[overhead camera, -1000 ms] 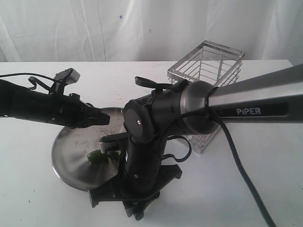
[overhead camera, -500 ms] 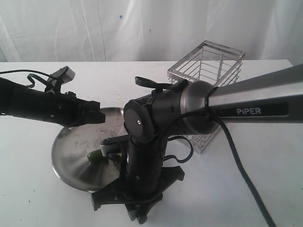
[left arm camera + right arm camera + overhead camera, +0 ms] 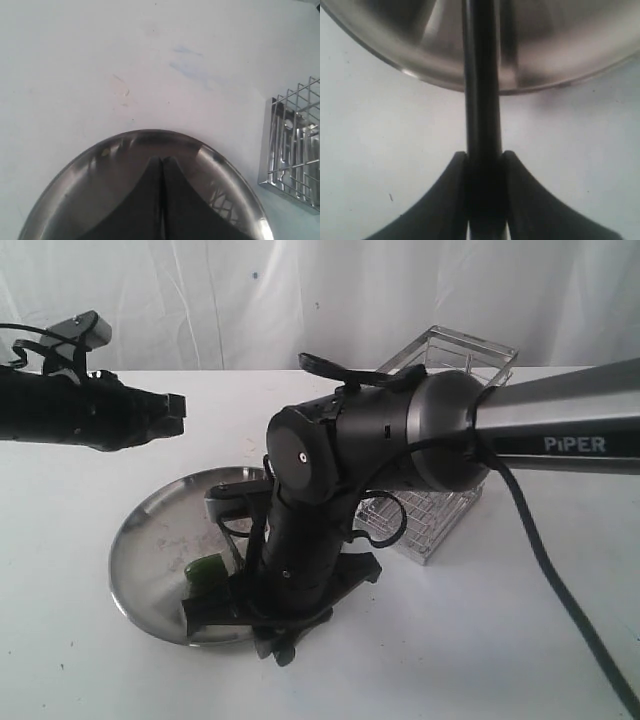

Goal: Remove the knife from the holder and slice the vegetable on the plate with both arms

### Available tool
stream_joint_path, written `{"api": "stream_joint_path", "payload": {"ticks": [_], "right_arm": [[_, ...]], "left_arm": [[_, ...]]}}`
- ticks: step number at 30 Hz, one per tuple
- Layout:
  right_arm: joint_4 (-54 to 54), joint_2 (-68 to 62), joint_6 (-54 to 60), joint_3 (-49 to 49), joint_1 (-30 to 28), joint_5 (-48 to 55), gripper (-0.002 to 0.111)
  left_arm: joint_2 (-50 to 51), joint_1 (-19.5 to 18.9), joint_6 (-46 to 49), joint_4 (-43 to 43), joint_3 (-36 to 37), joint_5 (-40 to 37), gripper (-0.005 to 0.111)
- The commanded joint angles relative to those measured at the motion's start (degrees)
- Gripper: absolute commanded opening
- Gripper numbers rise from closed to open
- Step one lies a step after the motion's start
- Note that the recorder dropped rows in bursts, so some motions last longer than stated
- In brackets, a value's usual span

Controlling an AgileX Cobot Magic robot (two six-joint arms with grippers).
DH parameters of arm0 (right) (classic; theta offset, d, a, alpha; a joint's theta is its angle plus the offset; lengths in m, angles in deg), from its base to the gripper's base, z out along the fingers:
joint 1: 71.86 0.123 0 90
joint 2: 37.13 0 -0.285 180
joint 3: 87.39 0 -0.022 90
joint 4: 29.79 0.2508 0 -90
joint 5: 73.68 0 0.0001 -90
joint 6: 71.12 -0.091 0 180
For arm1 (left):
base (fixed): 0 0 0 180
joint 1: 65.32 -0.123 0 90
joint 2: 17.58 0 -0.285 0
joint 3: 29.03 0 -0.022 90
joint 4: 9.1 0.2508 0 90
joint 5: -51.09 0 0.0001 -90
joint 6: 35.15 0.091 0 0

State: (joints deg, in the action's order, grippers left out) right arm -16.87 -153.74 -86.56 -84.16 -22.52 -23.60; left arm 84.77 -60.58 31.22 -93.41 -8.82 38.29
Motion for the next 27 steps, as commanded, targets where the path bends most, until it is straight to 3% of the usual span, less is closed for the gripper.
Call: {"api": "stream_joint_path", "payload": {"ticks": [1,6,15,18,23,27], "right_arm": [[-2.8,0.7,-1.2,-1.3,-0.4,-1.4,0.0],[-6.5,1.5,-4.1,-4.1,-0.4,1.8,0.0],[-4.0,4.6,-5.7,-4.8,1.1,3.5,0.0],[-4.2,3.9,-8.5,-4.8,3.0,2.2,0.0],[-8.7,1.4,-15.1,-4.8,7.5,-0.4,0.0],[-14.3,0.5,-22.1,-4.8,9.9,-0.3,0.0]], "left_arm": [[-2.4,0.0,0.4,-0.2,0.3,-0.4,0.0],[-3.6,0.0,0.3,-0.2,0.3,-1.8,0.0],[-5.2,0.0,0.0,0.5,0.5,-1.9,0.0],[-5.2,0.0,-0.1,-0.3,2.1,1.6,0.0],[-5.2,-0.1,-0.2,-8.6,6.7,14.0,0.0],[-5.2,-2.1,0.5,-7.9,8.5,5.7,0.0]]}}
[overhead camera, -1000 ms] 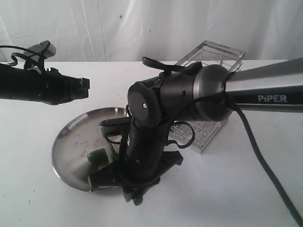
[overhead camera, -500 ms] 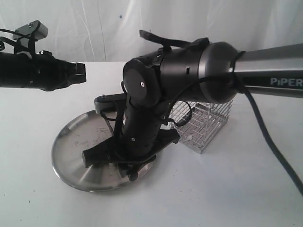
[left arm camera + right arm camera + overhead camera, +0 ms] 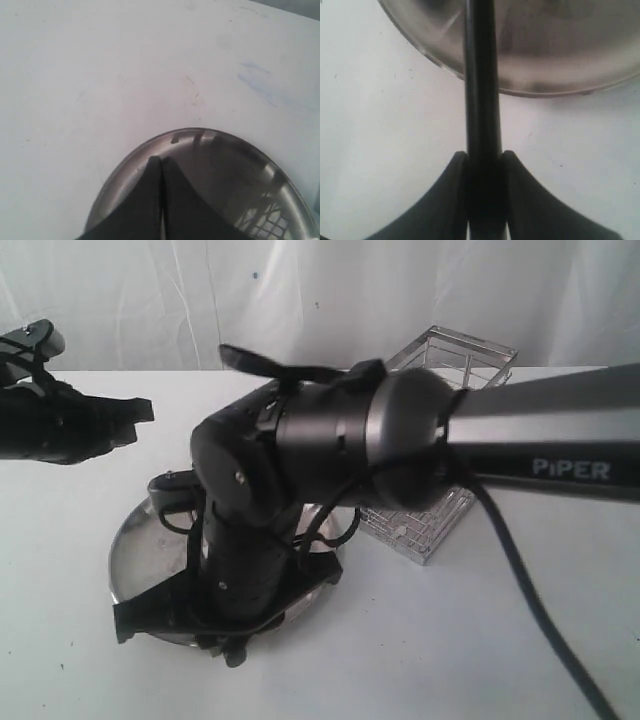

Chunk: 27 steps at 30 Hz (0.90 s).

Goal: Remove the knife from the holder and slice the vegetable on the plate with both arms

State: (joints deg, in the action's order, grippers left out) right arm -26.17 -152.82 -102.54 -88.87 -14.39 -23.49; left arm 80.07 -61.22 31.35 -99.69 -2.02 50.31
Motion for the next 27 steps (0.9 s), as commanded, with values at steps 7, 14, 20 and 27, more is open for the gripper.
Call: {"api": "stream_joint_path", "payload": {"ticks": [7,14,20,27], "right_arm": [[-4.9,-0.9,-7.5,0.8,2.0,0.4,0.0],[-4.7,-1.0,-12.0,3.4,3.7,-5.2,0.0],[-6.2,-1.8,-15.5,6.2,6.7,-8.0,0.0],[-11.5,-1.8,-18.9,6.2,7.0,-7.4,0.0]], "left_arm": [[-0.5,-2.3,10.5,-1.8,2.1,-9.6,0.0],[-0.5,-2.3,11.6,-1.8,4.6,-9.5,0.0],[-0.4,-2.3,11.7,-1.8,5.1,-7.6,0.0],[-0.4,-2.3,13.9,-1.8,5.1,-10.4,0.0]]}}
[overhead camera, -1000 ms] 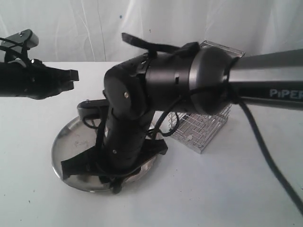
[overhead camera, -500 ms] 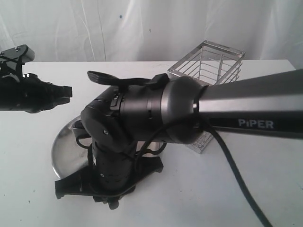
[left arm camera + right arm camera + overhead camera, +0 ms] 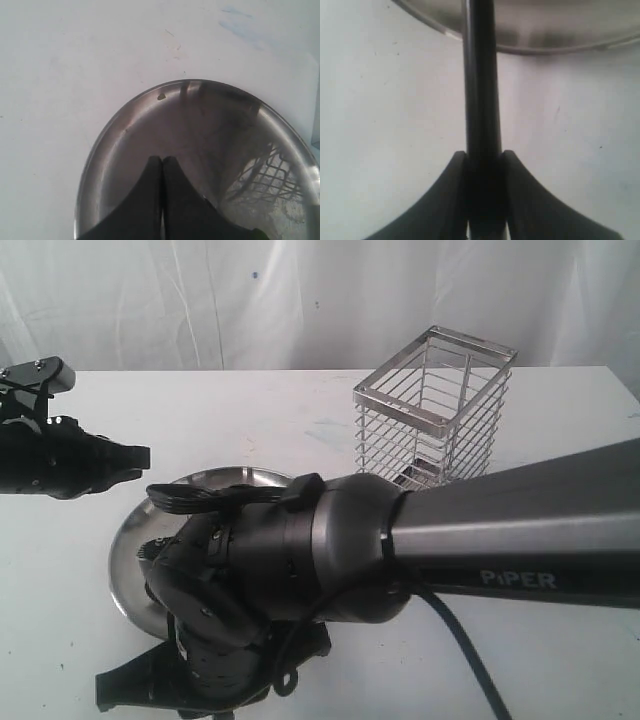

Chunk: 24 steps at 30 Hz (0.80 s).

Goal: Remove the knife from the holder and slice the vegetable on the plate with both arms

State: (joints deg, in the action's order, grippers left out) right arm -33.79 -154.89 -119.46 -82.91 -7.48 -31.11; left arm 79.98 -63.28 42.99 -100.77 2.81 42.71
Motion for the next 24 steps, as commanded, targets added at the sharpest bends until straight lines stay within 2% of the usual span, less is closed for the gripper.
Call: {"api": "stream_joint_path", "payload": {"ticks": [1,20,24], "right_arm": [[-4.1,0.3,-2.0,0.2,0.1,0.5,0.0],[-6.1,-1.5,-4.3,0.2,0.1,-0.7,0.0],[-6.3,-1.5,-4.6,0.2,0.1,-0.7,0.0]], "left_arm": [[-0.3,-0.2,3.1,-0.7,0.2,-3.5,0.0],[-0.3,-0.2,3.2,-0.7,0.2,-5.6,0.0],[2.3,-0.2,4.4,-0.7,0.2,-7.6,0.0]]}}
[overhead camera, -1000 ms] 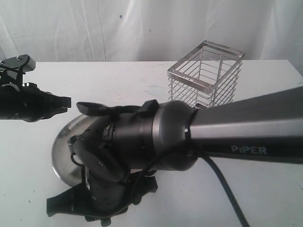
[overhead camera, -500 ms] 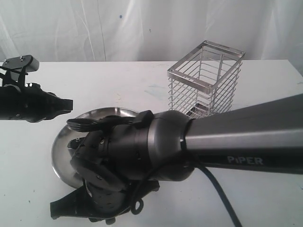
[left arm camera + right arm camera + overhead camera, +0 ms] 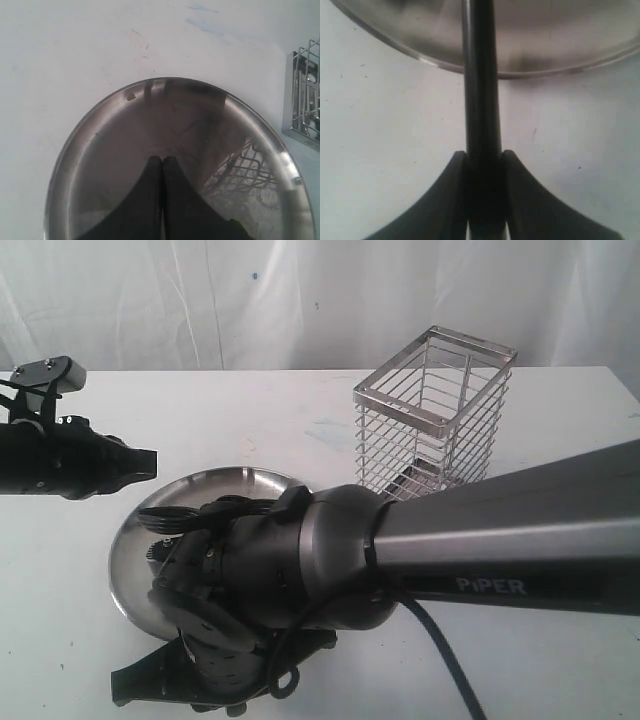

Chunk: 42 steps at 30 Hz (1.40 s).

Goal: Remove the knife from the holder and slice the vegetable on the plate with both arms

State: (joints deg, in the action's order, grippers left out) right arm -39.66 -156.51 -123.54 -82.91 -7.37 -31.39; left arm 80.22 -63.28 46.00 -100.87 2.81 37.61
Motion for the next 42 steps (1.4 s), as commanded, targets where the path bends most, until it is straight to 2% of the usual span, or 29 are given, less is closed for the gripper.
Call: {"api": "stream_joint_path", "payload": {"ticks": [1,5,15,32,42], "right_arm": [[-0.4,0.1,-0.5,0.2,0.0,-0.5,0.0],[-0.4,0.0,-0.5,0.2,0.0,-0.5,0.0],[-0.4,0.0,-0.7,0.2,0.0,-0.6,0.0],[-0.5,0.0,-1.7,0.2,0.0,-0.6,0.0],[-0.6,0.0,-1.7,0.2,0.0,-0.3,0.0]], "left_arm": [[4.2,-0.2,1.5,-1.9,0.2,-3.8,0.0],[9.4,-0.2,5.2,-8.2,0.2,-10.5,0.0],[13.4,-0.2,7.3,-8.2,-0.3,-18.6,0.0],[19.2,-0.1,7.4,-8.2,-1.4,-22.0,0.0],[22.9,-0.1,7.6,-8.2,-2.0,-20.5,0.0]]}}
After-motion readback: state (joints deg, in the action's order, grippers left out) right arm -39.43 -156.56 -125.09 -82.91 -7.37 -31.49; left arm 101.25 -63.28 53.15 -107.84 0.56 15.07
